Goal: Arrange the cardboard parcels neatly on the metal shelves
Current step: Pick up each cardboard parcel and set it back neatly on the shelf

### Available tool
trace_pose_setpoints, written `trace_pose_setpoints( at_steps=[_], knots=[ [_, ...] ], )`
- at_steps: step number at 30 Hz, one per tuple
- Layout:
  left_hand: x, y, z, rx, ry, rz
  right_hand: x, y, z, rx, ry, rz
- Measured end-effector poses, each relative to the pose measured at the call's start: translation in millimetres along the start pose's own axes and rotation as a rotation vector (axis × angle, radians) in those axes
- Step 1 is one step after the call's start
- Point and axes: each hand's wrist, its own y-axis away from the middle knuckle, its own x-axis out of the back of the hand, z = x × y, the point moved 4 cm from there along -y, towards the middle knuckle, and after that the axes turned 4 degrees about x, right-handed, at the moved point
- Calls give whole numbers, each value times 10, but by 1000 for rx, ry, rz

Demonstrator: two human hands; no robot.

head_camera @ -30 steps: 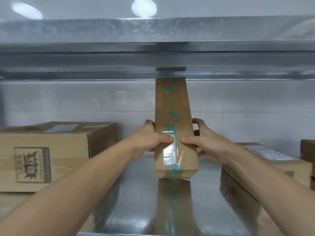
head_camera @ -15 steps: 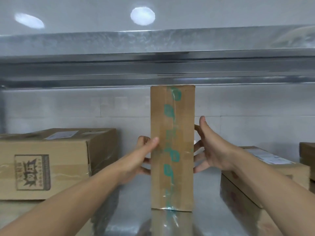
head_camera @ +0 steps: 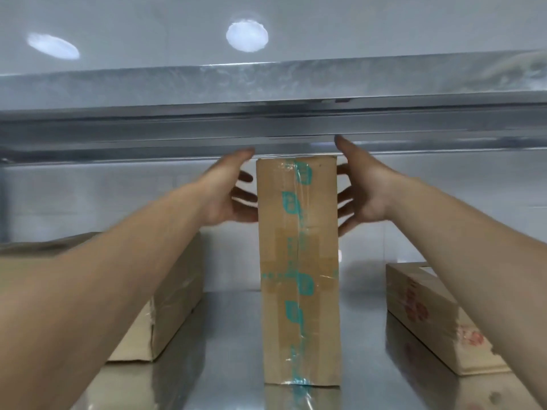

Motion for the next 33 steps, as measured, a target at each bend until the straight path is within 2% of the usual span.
trace_pose_setpoints(
  at_steps=[3, 7, 13, 23, 27, 30, 33],
  knots=[
    [-123, -16, 262, 58, -103, -41, -45, -66, -174, -41, -1, -51],
    [-240, -20, 323, 84, -293, -78, -71, -153, -175, -98, 123, -143],
    [-216, -102, 355, 64, -402, -88, -106, -221, -220, -88, 203, -183],
    [-252, -136, 349, 17, -406, -79, -127, -156, -231, -78, 211, -173],
    [-230, -97, 314, 4, -318, -72, -87, -123, -212, -58, 146, -189],
    [-111, -166, 96, 83, -193, -95, 15, -62, -209, -25, 97, -173],
    [-4, -218, -473, 218, -246, -58, 198, -24, -174, -5, 15, -142]
  ],
)
